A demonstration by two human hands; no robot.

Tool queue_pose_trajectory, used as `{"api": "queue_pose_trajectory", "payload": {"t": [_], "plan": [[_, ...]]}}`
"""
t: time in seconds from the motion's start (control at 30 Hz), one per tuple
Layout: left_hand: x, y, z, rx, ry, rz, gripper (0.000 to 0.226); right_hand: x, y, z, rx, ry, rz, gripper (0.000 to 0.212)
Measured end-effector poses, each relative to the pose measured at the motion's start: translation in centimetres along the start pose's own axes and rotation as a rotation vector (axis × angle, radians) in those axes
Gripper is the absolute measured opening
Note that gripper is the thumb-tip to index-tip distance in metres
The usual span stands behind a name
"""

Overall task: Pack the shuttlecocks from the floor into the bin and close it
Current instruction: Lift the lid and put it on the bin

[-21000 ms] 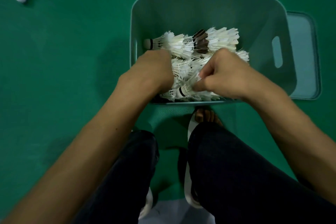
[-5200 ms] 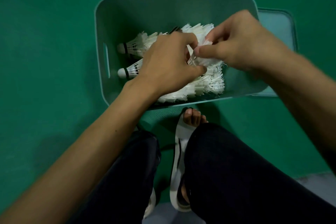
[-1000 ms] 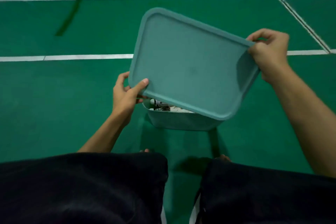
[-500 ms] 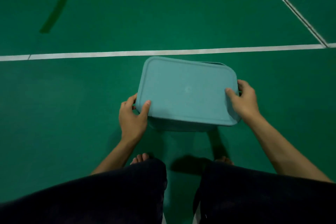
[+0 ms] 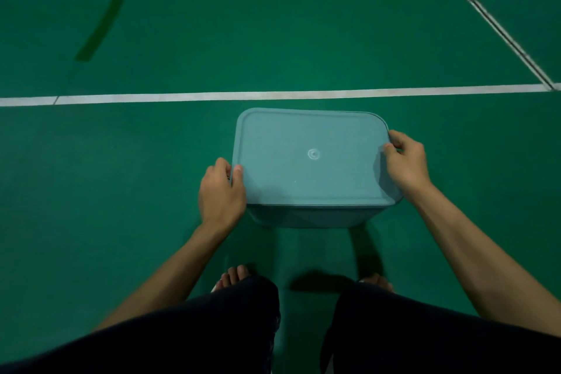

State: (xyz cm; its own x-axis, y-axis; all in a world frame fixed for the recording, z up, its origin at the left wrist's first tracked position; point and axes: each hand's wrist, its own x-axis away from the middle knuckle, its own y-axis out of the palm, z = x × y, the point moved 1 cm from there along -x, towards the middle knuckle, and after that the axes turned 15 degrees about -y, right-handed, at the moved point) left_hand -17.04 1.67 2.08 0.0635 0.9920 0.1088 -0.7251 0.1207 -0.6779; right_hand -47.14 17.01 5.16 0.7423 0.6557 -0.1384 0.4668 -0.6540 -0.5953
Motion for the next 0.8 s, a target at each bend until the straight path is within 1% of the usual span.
{"api": "queue_pose_trajectory", "payload": {"t": [0.07, 0.13, 0.2, 0.27, 0.3, 0.37, 0.47, 0.5, 0.6, 0.7, 0.8], "plan": [[0.4, 0.1, 0.1, 0.004, -0.011, 0.046, 0.033, 0.7, 0.0, 0.2, 0.019, 0.099, 0.066, 0.025], [0.8, 0.1, 0.1, -0.026, -0.018, 0.088, 0.034, 2.0, -0.8, 0.0, 0.179, 0.169, 0.122, 0.027], [1.1, 0.1, 0.1, -0.039, -0.026, 0.137, 0.035, 3.6, -1.2, -0.6, 0.306, 0.152, 0.115, 0.027], [1.3, 0.1, 0.2, 0.004, -0.035, 0.172, 0.036, 5.0, -0.7, -0.9, 0.348, 0.105, 0.121, 0.028], [1.5, 0.1, 0.2, 0.036, -0.032, 0.184, 0.036, 5.6, -0.3, -0.9, 0.341, 0.078, 0.138, 0.025], [1.9, 0.3, 0.3, 0.097, -0.020, 0.203, 0.033, 6.6, 0.5, -0.7, 0.267, 0.034, 0.226, 0.017], [2.5, 0.4, 0.3, 0.132, -0.016, 0.246, 0.032, 7.1, 0.8, -0.9, 0.154, 0.020, 0.369, 0.032], [2.4, 0.4, 0.4, 0.115, -0.018, 0.263, 0.032, 6.9, 0.8, -0.9, 0.140, 0.019, 0.395, 0.032], [1.7, 0.1, 1.1, 0.061, -0.054, 0.270, 0.031, 5.9, 1.0, -0.5, 0.068, 0.066, 0.433, 0.023], [1.0, -0.1, 1.7, 0.058, -0.061, 0.223, 0.032, 5.0, 1.1, 0.5, -0.034, 0.116, 0.468, 0.022], [0.3, -0.1, 2.1, 0.038, -0.074, 0.181, 0.038, 4.6, 1.2, 1.2, -0.080, 0.134, 0.485, 0.022]]}}
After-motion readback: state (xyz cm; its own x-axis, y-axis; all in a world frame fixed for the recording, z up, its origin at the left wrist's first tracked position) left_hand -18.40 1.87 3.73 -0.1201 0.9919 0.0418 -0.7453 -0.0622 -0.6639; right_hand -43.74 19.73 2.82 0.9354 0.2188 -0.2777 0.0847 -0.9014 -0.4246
